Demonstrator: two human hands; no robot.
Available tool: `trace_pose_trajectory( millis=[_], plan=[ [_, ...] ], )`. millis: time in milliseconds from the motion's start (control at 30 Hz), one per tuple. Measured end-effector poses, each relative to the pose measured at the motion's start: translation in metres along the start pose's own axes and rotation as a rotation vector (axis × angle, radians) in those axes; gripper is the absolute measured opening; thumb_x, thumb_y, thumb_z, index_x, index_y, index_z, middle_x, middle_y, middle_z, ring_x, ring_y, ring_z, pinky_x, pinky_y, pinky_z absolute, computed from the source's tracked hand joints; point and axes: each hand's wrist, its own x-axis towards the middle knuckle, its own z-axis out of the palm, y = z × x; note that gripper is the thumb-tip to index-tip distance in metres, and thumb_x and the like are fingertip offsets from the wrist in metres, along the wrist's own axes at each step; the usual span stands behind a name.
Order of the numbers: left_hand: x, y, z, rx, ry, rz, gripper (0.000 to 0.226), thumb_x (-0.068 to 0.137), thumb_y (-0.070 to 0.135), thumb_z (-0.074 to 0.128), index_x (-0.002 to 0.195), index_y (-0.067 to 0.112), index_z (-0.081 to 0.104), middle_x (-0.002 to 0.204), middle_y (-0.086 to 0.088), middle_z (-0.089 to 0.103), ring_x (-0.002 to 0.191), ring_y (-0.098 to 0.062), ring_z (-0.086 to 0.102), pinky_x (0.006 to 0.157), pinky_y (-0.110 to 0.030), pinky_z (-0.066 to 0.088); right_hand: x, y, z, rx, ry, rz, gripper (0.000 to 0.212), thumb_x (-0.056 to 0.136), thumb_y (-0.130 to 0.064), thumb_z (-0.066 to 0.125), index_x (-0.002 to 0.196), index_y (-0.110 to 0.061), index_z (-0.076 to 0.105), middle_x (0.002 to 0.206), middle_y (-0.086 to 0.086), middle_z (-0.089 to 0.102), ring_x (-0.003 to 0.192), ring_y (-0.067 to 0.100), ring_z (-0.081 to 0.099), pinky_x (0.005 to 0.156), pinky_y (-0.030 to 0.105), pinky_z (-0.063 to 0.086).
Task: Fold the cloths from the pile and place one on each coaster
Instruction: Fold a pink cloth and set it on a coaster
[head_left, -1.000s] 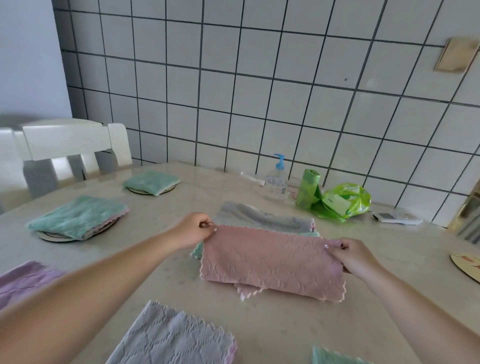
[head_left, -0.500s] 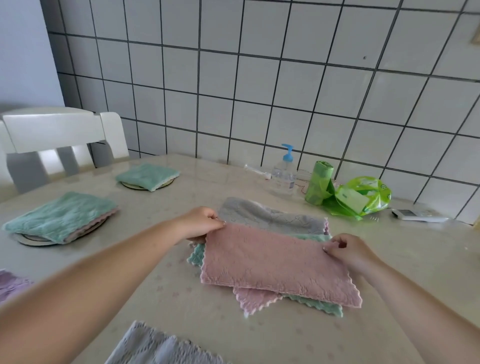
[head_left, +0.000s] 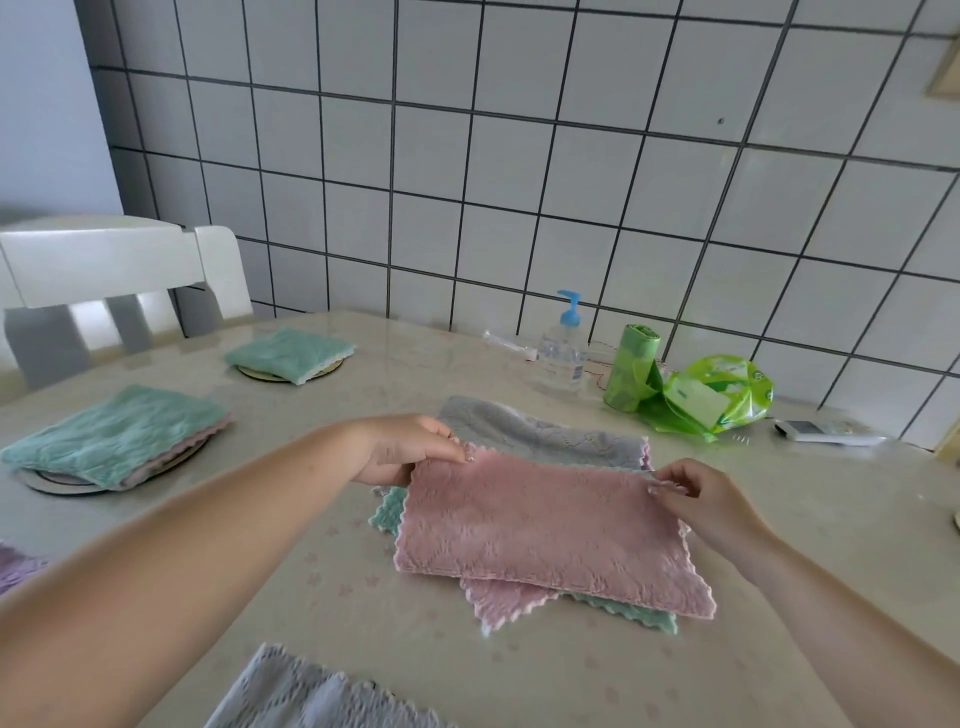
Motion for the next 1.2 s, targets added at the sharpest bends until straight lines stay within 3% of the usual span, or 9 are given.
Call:
trace_pose_trajectory(
  millis=[133, 300, 500, 700, 800, 900, 1133, 1200],
  plan=[
    [0.0, 0.0, 0.006, 0.009, -0.063, -0.005, 0.01, 0.078, 0.014, 0.065, 0.082, 0.014, 0.055, 0.084, -0.006, 0.062, 0.081, -0.018, 0.06, 0.077, -0.027, 0.047, -0.007, -0.005, -0.002, 0.075, -0.003, -0.022, 0.013, 0.083, -0.005, 0.062, 0.074, -0.014, 0.06, 0.063, -0.001, 0.053, 0.061, 0.015, 0.043, 0.058, 0.029, 0.031],
    [0.004, -0.001, 0.008, -0.032, 0.033, 0.088, 0.016, 0.073, 0.019, 0.069, 0.065, 0.021, 0.056, 0.069, -0.002, 0.056, 0.064, -0.015, 0.052, 0.061, -0.026, 0.038, -0.009, -0.007, -0.004, 0.093, 0.027, -0.017, 0.015, 0.083, -0.006, 0.061, 0.072, -0.015, 0.058, 0.059, -0.001, 0.047, 0.06, 0.017, 0.041, 0.059, 0.03, 0.031],
    [0.004, -0.004, 0.002, 0.038, 0.098, 0.217, 0.019, 0.07, 0.029, 0.079, 0.067, 0.024, 0.06, 0.089, -0.007, 0.058, 0.084, -0.017, 0.047, 0.067, -0.026, 0.031, -0.01, -0.01, -0.008, 0.135, 0.081, -0.043, 0.011, 0.08, -0.013, 0.07, 0.078, -0.017, 0.06, 0.067, 0.001, 0.056, 0.059, 0.017, 0.047, 0.058, 0.031, 0.039],
    [-0.001, -0.002, -0.006, 0.352, 0.279, 0.276, 0.02, 0.078, 0.02, 0.074, 0.067, 0.018, 0.057, 0.061, 0.004, 0.046, 0.054, -0.007, 0.039, 0.044, -0.011, 0.03, -0.015, -0.01, -0.012, 0.143, 0.151, -0.041, 0.019, 0.077, -0.015, 0.074, 0.076, -0.016, 0.055, 0.069, 0.002, 0.055, 0.061, 0.019, 0.047, 0.063, 0.034, 0.04],
    [-0.002, -0.007, -0.008, 0.356, 0.218, 0.238, 0.013, 0.079, 0.021, 0.073, 0.073, 0.016, 0.062, 0.062, 0.004, 0.048, 0.05, -0.005, 0.042, 0.044, -0.012, 0.033, -0.018, -0.011, -0.014, 0.14, 0.157, -0.048, 0.019, 0.079, -0.011, 0.071, 0.073, -0.012, 0.053, 0.066, 0.004, 0.055, 0.057, 0.021, 0.048, 0.062, 0.036, 0.042],
    [-0.001, -0.009, -0.006, 0.357, 0.205, 0.249, 0.014, 0.078, 0.022, 0.074, 0.087, 0.014, 0.067, 0.071, 0.002, 0.055, 0.062, -0.008, 0.047, 0.053, -0.012, 0.037, -0.021, -0.011, -0.017, 0.124, 0.157, -0.063, 0.015, 0.081, -0.004, 0.068, 0.074, -0.008, 0.055, 0.065, 0.006, 0.06, 0.053, 0.02, 0.053, 0.065, 0.042, 0.048],
    [-0.003, -0.014, -0.009, 0.374, 0.383, 0.413, 0.018, 0.076, 0.012, 0.076, 0.067, 0.017, 0.06, 0.061, 0.003, 0.053, 0.047, 0.003, 0.046, 0.048, -0.007, 0.033, -0.022, 0.001, -0.025, 0.044, 0.179, -0.056, 0.024, 0.079, -0.008, 0.069, 0.066, -0.025, 0.06, 0.061, 0.005, 0.066, 0.064, 0.034, 0.064, 0.076, 0.056, 0.054],
    [-0.005, -0.015, -0.01, 0.372, 0.411, 0.43, 0.022, 0.076, 0.01, 0.075, 0.065, 0.018, 0.058, 0.062, 0.003, 0.053, 0.051, 0.0, 0.045, 0.049, -0.008, 0.034, -0.022, 0.003, -0.026, 0.044, 0.178, -0.058, 0.023, 0.079, -0.008, 0.068, 0.066, -0.026, 0.061, 0.061, 0.005, 0.067, 0.067, 0.035, 0.065, 0.077, 0.056, 0.053]
  ],
)
